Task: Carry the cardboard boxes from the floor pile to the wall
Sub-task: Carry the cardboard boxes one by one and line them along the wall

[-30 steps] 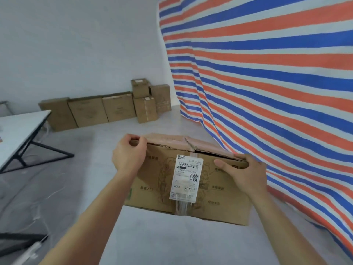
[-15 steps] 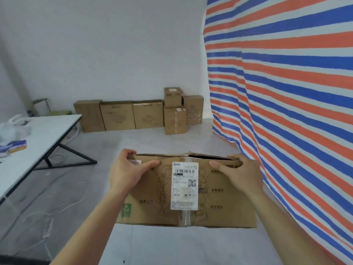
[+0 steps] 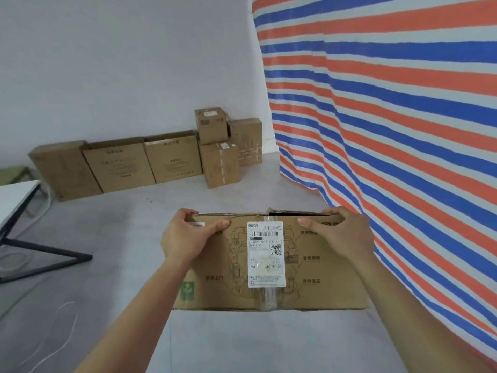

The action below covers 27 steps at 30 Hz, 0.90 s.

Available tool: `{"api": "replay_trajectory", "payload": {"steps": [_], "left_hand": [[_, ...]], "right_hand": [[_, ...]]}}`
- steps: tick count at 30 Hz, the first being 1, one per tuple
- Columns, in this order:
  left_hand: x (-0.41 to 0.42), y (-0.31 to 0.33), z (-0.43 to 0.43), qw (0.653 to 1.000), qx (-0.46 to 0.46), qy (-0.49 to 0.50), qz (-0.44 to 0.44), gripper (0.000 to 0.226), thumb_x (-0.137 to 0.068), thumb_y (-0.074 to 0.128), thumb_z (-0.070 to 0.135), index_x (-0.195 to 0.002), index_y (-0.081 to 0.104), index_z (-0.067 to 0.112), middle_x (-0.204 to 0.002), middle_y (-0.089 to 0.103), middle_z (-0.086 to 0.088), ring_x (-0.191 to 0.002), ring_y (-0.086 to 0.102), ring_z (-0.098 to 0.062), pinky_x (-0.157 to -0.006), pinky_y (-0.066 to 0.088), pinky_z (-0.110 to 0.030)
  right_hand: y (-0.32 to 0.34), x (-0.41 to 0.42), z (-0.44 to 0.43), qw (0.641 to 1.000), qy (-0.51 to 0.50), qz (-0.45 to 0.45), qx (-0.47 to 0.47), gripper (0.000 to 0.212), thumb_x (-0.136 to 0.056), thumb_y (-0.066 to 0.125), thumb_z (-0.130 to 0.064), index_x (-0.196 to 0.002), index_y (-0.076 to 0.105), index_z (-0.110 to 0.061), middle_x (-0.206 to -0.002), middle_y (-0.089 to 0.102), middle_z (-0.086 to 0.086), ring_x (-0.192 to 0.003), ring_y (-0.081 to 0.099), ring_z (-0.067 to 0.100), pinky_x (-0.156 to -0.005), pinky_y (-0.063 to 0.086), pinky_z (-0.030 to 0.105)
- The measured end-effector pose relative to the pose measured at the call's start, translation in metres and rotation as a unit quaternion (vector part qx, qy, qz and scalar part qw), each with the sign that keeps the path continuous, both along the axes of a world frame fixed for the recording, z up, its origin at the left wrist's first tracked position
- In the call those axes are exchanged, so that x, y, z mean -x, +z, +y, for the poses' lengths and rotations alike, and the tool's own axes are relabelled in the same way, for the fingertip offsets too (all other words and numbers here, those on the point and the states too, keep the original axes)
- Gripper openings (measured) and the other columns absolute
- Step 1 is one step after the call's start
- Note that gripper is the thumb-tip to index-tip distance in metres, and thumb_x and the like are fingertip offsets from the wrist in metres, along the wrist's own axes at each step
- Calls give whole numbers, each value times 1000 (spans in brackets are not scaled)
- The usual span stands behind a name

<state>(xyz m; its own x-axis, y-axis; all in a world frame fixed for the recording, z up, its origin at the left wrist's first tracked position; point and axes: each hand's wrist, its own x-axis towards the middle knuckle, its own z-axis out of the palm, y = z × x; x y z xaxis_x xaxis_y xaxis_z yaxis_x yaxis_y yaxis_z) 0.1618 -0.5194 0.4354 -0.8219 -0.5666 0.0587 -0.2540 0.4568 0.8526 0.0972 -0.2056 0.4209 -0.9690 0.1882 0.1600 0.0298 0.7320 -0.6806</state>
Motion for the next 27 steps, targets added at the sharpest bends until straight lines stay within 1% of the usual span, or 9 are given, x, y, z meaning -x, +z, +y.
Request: {"api": "replay_trajectory", "payload": {"steps": [3,6,8,11,15,19,21,24,27], "left_hand": [[87,-2,-4,1000,15,-11,-17,90,-35,78,84,-107,55,33,-91,62,15,-84,68,-18,-79,57,-40],[159,8,-16,999,34,-11,-25,93,-34,76,87,-107,55,34,-93,64,15,-83,69,-18,-78,57,-40],[213,15,-31,999,33,-2,-16,94,-33,75,88,-107,55,34,-94,64,14,-83,69,-18,-78,58,-41],[281,20,-57,999,33,14,-14,92,-36,77,85,-109,55,33,-93,64,13,-85,67,-18,-78,58,-42],[372,13,-101,999,16,42,-1,93,-36,75,87,-110,55,34,-94,64,11,-84,68,-19,-78,58,-42],[474,-5,-148,998,-13,59,11,94,-33,74,90,-108,55,36,-93,64,13,-82,69,-17,-80,58,-42],[538,-14,-174,998,-27,56,14,93,-35,75,88,-108,55,35,-93,65,12,-81,69,-16,-80,58,-41],[619,-9,-192,999,-17,32,16,88,-41,78,82,-110,56,32,-93,64,12,-84,67,-15,-79,57,-40],[721,5,-198,1000,-3,1,21,85,-47,81,76,-113,57,28,-95,61,14,-88,60,-9,-78,52,-32]], "right_hand": [[-17,82,-2,999,-12,-24,26,99,-35,52,-108,-108,61,-42,-117,63,-5,-109,59,16,-92,55,44],[-16,155,-15,998,-12,-38,42,103,-34,51,-108,-111,61,-41,-119,63,-5,-108,60,16,-90,55,42],[-7,212,-30,998,-5,-33,50,104,-34,50,-108,-112,61,-41,-121,62,-5,-109,59,15,-88,53,37],[7,286,-59,999,16,-29,20,103,-36,49,-108,-113,60,-41,-122,61,-7,-113,57,15,-88,50,31],[14,392,-106,1000,28,-5,2,97,-40,53,-106,-113,62,-41,-122,58,-5,-115,56,18,-92,54,39],[5,512,-156,998,38,16,-41,102,-39,44,-110,-114,62,-42,-121,63,-8,-113,58,18,-94,54,47],[-2,578,-180,998,34,10,-45,101,-39,45,-109,-113,61,-43,-120,64,-8,-113,59,19,-93,54,49],[1,644,-197,999,16,5,-32,97,-40,48,-108,-112,59,-45,-121,63,-7,-113,59,19,-93,55,49],[11,723,-198,999,-11,23,-22,97,-44,50,-106,-114,61,-39,-119,64,-6,-109,60,18,-93,55,44]]}}
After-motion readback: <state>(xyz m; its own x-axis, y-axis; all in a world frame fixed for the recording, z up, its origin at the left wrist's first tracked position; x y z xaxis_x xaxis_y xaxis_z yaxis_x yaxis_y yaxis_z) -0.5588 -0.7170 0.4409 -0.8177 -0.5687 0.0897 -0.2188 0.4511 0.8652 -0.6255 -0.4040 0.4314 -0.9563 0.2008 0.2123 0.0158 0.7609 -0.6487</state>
